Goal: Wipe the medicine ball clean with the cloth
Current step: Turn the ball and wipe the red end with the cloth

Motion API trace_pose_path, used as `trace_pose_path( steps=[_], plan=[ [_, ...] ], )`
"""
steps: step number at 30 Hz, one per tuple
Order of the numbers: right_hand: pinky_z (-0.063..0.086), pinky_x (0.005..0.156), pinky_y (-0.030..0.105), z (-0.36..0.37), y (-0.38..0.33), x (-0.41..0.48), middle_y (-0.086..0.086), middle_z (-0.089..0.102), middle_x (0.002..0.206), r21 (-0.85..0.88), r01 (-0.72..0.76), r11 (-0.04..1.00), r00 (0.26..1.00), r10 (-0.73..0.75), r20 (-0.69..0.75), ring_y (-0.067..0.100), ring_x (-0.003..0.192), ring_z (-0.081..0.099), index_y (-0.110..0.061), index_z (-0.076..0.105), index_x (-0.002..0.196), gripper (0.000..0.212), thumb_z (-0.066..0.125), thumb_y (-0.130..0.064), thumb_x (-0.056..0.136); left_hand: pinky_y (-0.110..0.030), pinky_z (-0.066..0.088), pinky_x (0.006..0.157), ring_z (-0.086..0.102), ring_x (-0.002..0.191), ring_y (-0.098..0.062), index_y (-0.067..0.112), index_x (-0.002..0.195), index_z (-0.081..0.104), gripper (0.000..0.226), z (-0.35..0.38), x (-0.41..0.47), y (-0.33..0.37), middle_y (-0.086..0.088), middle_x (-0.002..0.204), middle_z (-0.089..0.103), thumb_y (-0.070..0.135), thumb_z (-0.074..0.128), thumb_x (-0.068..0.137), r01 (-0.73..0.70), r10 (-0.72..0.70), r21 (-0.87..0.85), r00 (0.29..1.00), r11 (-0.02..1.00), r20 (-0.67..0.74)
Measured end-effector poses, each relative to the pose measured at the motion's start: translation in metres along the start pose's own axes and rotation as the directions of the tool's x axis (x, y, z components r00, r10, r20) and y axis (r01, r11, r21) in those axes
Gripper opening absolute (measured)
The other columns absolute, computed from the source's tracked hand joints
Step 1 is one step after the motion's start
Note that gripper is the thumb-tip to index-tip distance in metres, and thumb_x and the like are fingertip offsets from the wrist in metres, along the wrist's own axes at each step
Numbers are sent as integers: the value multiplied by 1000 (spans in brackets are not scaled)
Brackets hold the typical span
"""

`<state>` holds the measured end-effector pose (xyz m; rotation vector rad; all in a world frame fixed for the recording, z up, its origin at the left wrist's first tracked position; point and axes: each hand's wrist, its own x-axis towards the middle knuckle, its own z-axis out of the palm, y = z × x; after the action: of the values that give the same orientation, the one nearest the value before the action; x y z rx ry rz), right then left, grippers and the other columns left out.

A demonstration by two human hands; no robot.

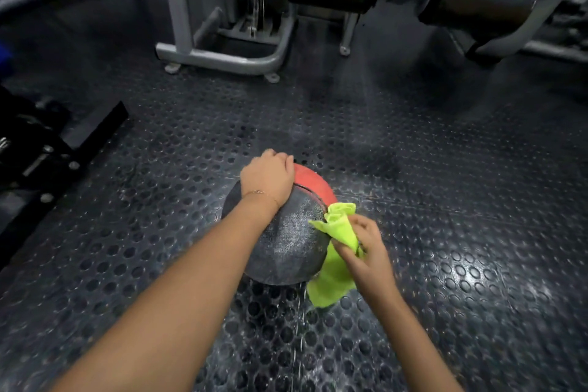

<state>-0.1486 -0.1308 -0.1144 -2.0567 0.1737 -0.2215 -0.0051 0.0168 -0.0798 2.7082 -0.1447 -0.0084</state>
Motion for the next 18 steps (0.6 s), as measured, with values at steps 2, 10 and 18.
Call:
trace_pose_path(
  steps=[2, 10, 18],
  plan=[
    [29, 88, -1, 2, 4, -2, -12, 46, 108, 31, -30, 999, 999, 31, -24, -4, 107, 43, -16, 65, 103, 29, 60, -26, 77, -35, 39, 98, 51, 121, -26, 19, 123, 60, 38, 3, 0, -2, -5, 132, 55, 31, 31, 100, -83, 88, -84, 995, 993, 55],
    [35, 59, 18, 13, -19, 62, 13, 65, 77, -25, -41, 999, 990, 37, -139, 24, 75, 58, -6, 66, 76, 9, 59, -6, 81, -38, 34, 109, 42, 131, -16, 32, 130, 54, 39, 1, -5, -21, 8, 141, 48, 33, 30, 99, -118, 131, -151, 988, 981, 77],
    [34, 60, 8, 10, -22, 47, 4, 58, 79, -101, 18, 995, 994, -29, -105, 2, 68, 46, -24, 68, 75, 16, 63, -9, 77, -41, 38, 104, 45, 127, -19, 34, 126, 56, 39, 1, 0, -12, 9, 138, 49, 34, 29, 98, -83, 102, -162, 989, 983, 109]
  ],
)
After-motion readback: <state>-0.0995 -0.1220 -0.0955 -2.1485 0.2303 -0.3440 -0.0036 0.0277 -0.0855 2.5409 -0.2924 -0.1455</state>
